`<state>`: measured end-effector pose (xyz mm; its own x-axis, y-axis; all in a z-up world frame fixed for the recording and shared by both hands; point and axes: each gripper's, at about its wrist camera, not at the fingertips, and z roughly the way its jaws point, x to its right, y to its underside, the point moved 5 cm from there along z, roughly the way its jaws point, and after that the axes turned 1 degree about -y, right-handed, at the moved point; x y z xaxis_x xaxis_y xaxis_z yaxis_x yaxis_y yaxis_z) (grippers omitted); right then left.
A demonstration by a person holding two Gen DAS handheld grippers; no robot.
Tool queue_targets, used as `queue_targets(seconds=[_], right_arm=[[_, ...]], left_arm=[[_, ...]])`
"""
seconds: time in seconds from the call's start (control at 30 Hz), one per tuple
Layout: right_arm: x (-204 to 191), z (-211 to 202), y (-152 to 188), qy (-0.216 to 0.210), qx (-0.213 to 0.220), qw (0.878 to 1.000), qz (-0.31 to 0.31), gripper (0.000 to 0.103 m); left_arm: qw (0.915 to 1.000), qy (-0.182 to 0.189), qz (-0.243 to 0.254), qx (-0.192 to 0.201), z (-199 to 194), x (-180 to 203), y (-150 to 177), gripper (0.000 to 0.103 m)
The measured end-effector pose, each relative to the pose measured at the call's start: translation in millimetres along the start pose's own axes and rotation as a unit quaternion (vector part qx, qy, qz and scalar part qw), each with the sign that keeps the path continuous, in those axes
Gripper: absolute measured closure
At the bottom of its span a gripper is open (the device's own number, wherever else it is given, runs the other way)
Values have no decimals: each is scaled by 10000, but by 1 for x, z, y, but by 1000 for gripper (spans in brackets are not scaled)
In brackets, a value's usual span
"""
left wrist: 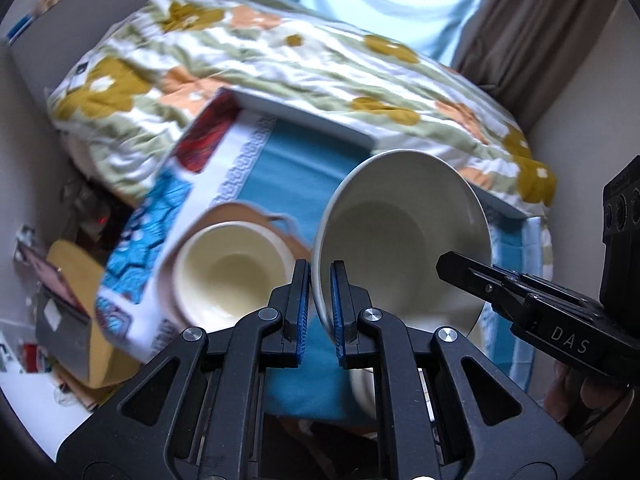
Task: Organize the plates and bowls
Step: 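Lower the white bowl with both grippers into the cream bowl and release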
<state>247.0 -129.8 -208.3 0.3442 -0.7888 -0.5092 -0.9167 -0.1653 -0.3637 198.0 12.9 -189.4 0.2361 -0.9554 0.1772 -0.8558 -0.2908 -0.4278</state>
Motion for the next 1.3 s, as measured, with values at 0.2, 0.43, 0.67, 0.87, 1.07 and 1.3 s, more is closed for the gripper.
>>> queue_targets(seconds=[0.2, 0.43, 0.67, 0.87, 1.07, 1.3], right_arm=[[-28, 56, 8, 56, -408, 9991, 5, 87], [-47, 103, 19, 338, -794, 9963, 3, 87], [-48, 120, 24, 710, -915, 9931, -188, 87], [-49, 123, 25, 881, -927, 9912, -338, 87], [-49, 125, 24, 911, -942, 9909, -322, 87], [-47, 127, 25, 917, -947, 9910, -245, 87]], left_arm=[[9993, -100, -163, -336, 22, -64, 7, 94], [9968, -64, -212, -766, 55, -99, 18, 94], [9956, -63, -94, -931, 74, -107, 20, 94], [9948, -169, 54, -1005, 80, -106, 20, 94], [9941, -306, 145, -1033, 87, -107, 19, 94], [9928, -442, 298, -1076, 92, -105, 18, 94]])
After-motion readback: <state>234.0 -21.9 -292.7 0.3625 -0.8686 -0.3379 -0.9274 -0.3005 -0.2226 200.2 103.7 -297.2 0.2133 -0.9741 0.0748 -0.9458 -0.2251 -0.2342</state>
